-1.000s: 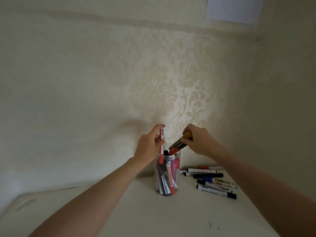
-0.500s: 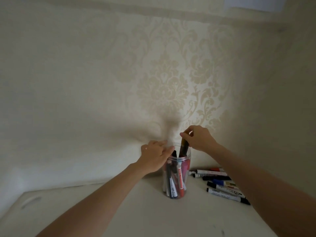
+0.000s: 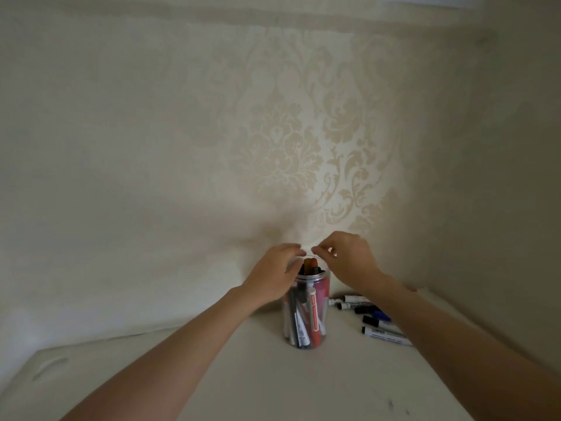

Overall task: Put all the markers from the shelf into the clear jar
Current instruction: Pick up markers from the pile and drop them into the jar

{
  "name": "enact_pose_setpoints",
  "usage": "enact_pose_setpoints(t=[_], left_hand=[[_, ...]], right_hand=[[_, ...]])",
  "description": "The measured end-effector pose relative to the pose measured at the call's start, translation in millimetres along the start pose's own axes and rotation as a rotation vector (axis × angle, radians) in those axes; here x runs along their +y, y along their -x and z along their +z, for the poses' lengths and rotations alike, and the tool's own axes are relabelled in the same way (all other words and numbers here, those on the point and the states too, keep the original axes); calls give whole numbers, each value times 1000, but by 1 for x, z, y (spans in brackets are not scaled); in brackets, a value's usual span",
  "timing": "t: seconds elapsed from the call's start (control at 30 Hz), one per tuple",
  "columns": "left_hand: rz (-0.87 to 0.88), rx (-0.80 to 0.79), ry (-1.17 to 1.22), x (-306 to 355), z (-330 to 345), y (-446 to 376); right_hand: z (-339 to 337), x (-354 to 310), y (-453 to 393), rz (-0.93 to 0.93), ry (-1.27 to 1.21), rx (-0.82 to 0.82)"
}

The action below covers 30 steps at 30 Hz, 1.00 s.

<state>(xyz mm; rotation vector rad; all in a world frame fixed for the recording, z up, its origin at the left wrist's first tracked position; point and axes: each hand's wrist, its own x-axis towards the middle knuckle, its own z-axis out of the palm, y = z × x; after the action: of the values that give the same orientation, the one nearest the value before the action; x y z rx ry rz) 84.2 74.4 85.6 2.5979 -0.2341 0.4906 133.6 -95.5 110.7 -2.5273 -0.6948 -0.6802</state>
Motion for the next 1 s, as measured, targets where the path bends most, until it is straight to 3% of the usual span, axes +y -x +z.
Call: enact_pose_setpoints(t=[0.1, 0.2, 0.27, 0.37, 0.53, 0.6, 0.63, 0.7, 0.77, 0.87, 1.0], left_hand=[[63, -99, -82, 10, -1, -3], [19, -206, -290, 13, -1, -6], [11, -161, -250, 15, -2, -9], [63, -26, -96, 26, -1, -10], [88, -252, -364, 35, -3, -15], [191, -182, -447, 42, -5, -17], [264, -72, -426, 51, -1, -17], [387, 72, -244, 79, 17, -16], [464, -71, -193, 105, 50, -16], [374, -346, -202, 108, 112, -17], [220, -412, -226, 77, 169, -14]], right_hand=[[9, 3, 11, -5, 155, -150], [7, 19, 17, 129, -92, 14], [-2, 43, 23, 259, -279, 98], [-14, 94, 49, 382, -268, -13], [-7, 164, 108, 622, -220, -84], [-3, 177, 123, 637, -173, -158], [1, 183, 128, 603, -128, -220], [10, 188, 133, 490, -27, -369], [17, 184, 134, 410, 50, -473], [32, 184, 136, 379, 104, -465], [41, 191, 137, 407, 91, -379]])
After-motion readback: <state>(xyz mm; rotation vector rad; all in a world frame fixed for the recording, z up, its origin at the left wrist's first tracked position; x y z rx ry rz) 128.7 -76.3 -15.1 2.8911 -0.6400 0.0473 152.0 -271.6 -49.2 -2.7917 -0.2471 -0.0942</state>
